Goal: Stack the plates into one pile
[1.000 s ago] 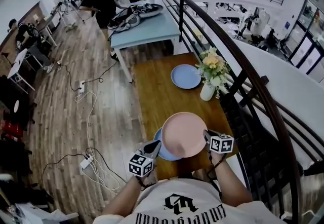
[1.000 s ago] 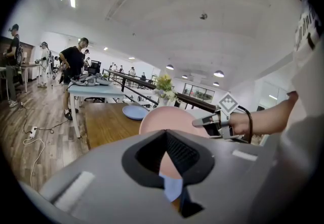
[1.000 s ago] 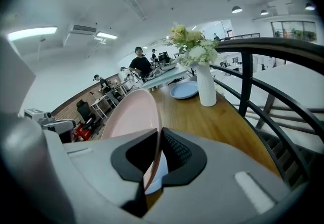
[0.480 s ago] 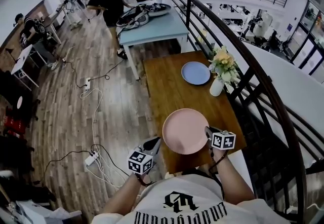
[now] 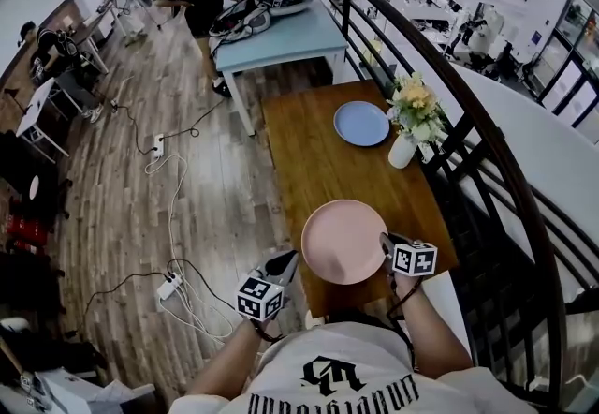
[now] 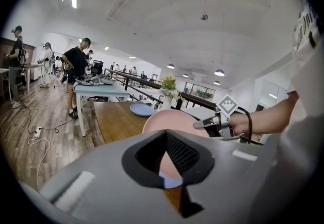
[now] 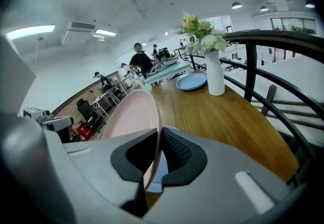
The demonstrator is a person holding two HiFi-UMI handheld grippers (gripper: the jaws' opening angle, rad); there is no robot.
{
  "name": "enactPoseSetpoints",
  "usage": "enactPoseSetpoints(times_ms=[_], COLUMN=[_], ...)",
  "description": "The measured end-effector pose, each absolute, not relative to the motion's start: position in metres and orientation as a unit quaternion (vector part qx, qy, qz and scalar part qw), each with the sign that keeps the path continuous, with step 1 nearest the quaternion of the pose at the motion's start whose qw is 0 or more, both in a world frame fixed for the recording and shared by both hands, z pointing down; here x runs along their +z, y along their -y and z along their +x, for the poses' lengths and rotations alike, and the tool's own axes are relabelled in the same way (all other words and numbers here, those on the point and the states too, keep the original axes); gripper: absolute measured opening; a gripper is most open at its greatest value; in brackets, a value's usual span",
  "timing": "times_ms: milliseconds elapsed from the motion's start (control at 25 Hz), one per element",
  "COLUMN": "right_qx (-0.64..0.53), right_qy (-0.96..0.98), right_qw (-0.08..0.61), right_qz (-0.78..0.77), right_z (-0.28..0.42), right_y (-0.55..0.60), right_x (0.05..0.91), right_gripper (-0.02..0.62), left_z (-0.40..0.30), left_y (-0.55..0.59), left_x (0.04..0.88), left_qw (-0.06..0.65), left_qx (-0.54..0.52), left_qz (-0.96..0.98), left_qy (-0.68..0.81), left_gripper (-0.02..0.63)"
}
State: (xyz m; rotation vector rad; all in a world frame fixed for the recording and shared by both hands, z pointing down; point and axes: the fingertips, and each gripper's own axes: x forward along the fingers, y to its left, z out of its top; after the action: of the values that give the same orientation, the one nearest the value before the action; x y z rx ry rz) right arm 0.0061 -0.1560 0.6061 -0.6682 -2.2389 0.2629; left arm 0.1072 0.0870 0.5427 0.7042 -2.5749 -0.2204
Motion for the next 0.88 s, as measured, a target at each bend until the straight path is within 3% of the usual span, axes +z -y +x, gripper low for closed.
enactPoseSetpoints(times_ms=[880], right_qx=[0.086], right_qy=[0.829], right_qw=[0.48], right_qz=[-0.273], right_z=[-0.012], right_y=[0.166], right_x=[0.696], right_gripper=[0.023], left_z=[0.064], left_y=[-0.068], left_x=[0.6], left_qw=[0.294], left_qx=[-0.11], left_qz=[0.233], left_qy=[0.921], left_gripper=[0.046])
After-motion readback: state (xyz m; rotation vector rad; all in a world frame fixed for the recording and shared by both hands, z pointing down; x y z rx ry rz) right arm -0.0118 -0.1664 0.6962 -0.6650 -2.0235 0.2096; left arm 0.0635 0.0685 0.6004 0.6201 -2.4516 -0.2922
